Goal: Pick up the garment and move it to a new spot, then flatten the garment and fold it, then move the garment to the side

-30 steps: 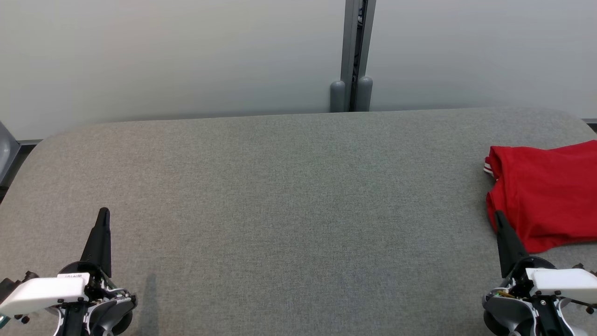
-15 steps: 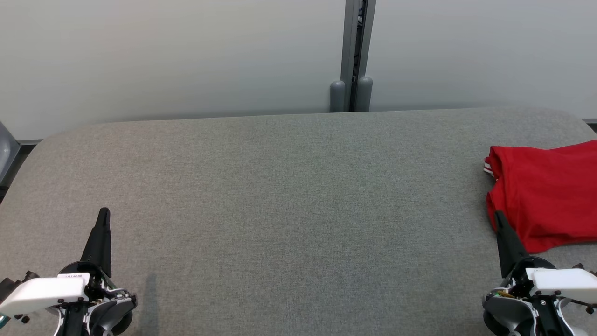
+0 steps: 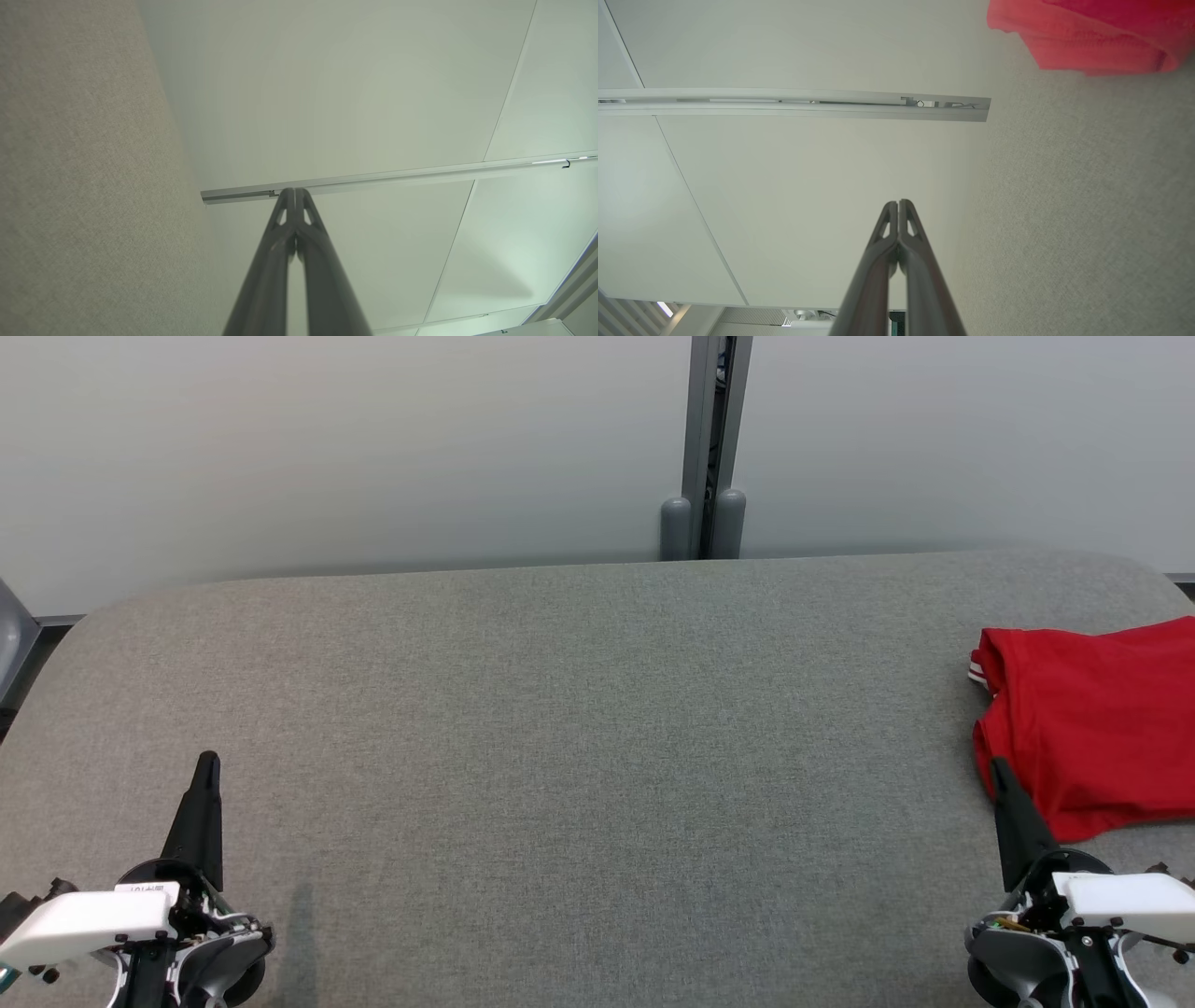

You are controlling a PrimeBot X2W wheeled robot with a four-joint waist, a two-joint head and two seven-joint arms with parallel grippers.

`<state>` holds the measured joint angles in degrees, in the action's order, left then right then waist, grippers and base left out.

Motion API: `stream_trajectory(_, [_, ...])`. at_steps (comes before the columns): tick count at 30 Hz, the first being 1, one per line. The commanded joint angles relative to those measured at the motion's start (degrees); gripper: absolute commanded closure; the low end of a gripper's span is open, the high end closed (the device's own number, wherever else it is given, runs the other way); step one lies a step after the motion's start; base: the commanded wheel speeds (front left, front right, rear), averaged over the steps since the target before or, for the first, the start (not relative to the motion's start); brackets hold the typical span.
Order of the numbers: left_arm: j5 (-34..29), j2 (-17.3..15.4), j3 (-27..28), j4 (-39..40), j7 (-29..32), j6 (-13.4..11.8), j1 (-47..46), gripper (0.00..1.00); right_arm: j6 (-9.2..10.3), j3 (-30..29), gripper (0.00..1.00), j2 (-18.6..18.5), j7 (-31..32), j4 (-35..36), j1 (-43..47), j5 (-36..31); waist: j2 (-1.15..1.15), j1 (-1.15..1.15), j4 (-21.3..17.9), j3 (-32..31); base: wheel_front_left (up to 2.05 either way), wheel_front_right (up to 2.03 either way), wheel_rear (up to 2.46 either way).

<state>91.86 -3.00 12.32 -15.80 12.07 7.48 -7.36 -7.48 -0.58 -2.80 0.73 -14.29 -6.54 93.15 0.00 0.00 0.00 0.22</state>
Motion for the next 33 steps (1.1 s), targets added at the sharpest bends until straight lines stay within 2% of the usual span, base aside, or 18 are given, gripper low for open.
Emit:
stream_trajectory(1, [-0.2,-0.2,0.3,-0.1,0.1,0.2,-0.8,1.0,-0.02,0.0,1.0,-0.2,0.2,-0.2,-0.5,-0.2,0.0,0.0,0.0,0.0,0.0,0.0,0.0])
stream_trajectory(33, [-0.4,0.0,0.4,-0.1,0.2,0.2,-0.8,1.0,-0.02,-0.1,1.0,-0.2,0.3,-0.2,-0.6,-0.3,0.0,0.0,0.0,0.0,0.0,0.0,0.0])
